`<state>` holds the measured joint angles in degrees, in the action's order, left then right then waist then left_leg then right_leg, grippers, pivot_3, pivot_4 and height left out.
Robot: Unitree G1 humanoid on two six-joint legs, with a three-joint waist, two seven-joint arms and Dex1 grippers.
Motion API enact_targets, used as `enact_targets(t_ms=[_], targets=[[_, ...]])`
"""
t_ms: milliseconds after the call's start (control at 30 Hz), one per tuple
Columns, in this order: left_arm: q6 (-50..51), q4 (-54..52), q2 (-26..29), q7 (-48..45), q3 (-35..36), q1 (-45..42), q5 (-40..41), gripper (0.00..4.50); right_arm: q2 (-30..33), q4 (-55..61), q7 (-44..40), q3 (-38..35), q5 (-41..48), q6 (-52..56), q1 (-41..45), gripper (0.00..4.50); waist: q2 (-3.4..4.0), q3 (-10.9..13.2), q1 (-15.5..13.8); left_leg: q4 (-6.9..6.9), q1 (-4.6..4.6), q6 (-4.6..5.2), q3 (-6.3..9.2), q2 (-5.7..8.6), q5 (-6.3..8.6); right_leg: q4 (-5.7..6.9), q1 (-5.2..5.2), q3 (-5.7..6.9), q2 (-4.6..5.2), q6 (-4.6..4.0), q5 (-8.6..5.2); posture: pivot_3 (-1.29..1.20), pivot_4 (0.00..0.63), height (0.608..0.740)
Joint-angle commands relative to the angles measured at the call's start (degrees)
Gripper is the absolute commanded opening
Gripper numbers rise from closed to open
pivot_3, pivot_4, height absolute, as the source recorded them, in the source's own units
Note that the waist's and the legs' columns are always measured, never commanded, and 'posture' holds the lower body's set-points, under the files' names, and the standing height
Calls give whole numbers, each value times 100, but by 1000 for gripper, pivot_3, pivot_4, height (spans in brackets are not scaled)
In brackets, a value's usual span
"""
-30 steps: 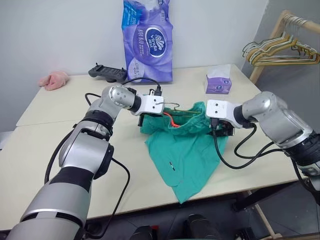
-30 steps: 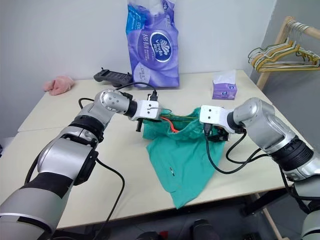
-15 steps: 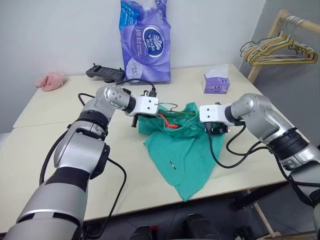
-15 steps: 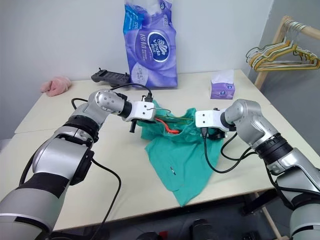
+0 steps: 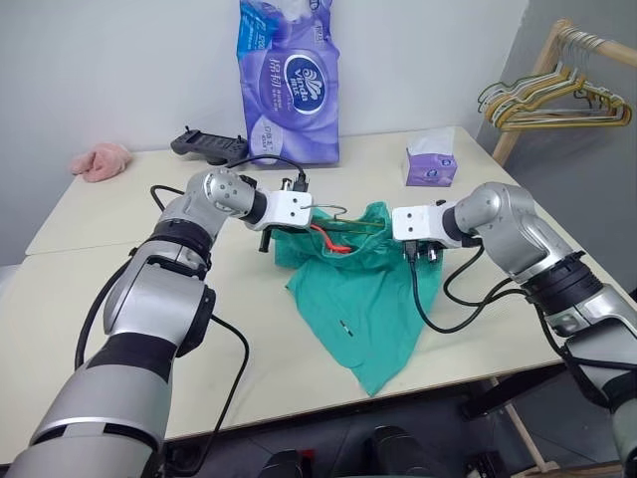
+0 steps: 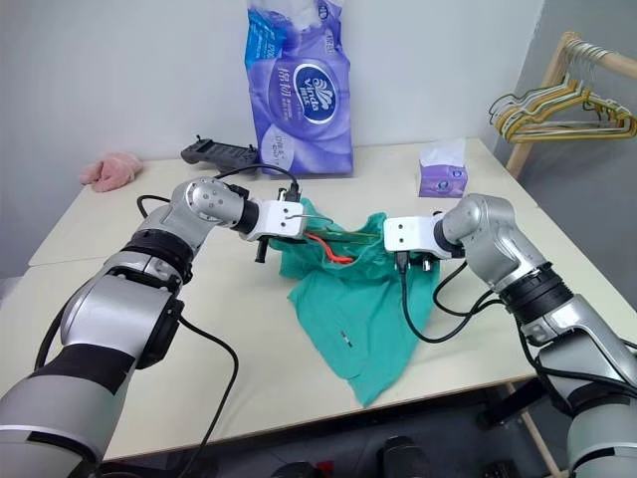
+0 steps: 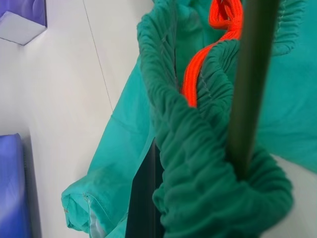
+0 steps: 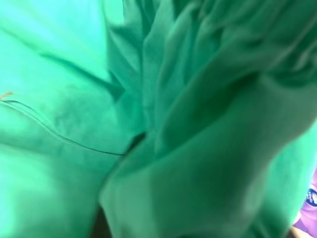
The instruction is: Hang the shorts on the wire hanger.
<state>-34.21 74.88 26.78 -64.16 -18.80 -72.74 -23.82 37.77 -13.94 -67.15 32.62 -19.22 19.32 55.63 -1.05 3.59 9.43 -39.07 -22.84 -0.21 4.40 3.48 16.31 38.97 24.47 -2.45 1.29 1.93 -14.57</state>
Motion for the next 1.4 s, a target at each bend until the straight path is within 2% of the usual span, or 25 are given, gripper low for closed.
enact_targets(t_ms=[33,400,500,733,900,1033,1200,1400], targets=[[-149,-207,-104,82,128,-161,184,0,-67,170,-31,-147,-87,-137,216,85,0,0,-4,0,0,-2,0,0,-1,0,0,0,0,0,0,-163,28,740],[-228,-247,-102,311,252,-142,290,0,0,324,200,-474,-226,-76,-63,15,1,-1,3,1,-3,-24,1,2,-14,0,3,0,0,0,0,-161,19,740],[-79,-257,-126,-31,452,-165,565,700,26,437,350,-654,-236,11,-211,0,1,-1,6,1,-3,-24,-1,1,-14,0,3,-2,0,0,0,-165,19,740],[-51,-377,35,-458,587,-66,855,2949,142,813,411,-994,-114,327,-638,0,1,-1,10,2,-3,-25,0,1,-14,0,3,-1,0,0,0,-171,23,740],[172,-613,305,-1174,841,71,1314,4465,377,1133,545,-1295,-42,628,-1257,0,1,-1,11,1,-3,-24,0,1,-14,0,3,-1,0,0,0,-173,27,740],[492,-1024,460,-1818,981,232,1673,4465,459,1377,629,-1463,77,920,-1671,0,1,-1,13,1,-2,-24,1,1,-14,0,1,0,0,0,0,-168,28,740],[894,-1621,532,-2164,1159,463,2101,4465,519,1412,813,-1584,153,1069,-1889,0,1,-1,12,1,-2,-24,0,0,-14,0,1,-1,0,0,0,-162,28,740],[2447,-3033,624,-2529,1493,1193,2951,4465,404,1690,1032,-2267,663,1951,-2232,0,3,-2,13,1,-1,-24,0,0,-14,1,-1,-4,0,0,0,-159,30,740]])
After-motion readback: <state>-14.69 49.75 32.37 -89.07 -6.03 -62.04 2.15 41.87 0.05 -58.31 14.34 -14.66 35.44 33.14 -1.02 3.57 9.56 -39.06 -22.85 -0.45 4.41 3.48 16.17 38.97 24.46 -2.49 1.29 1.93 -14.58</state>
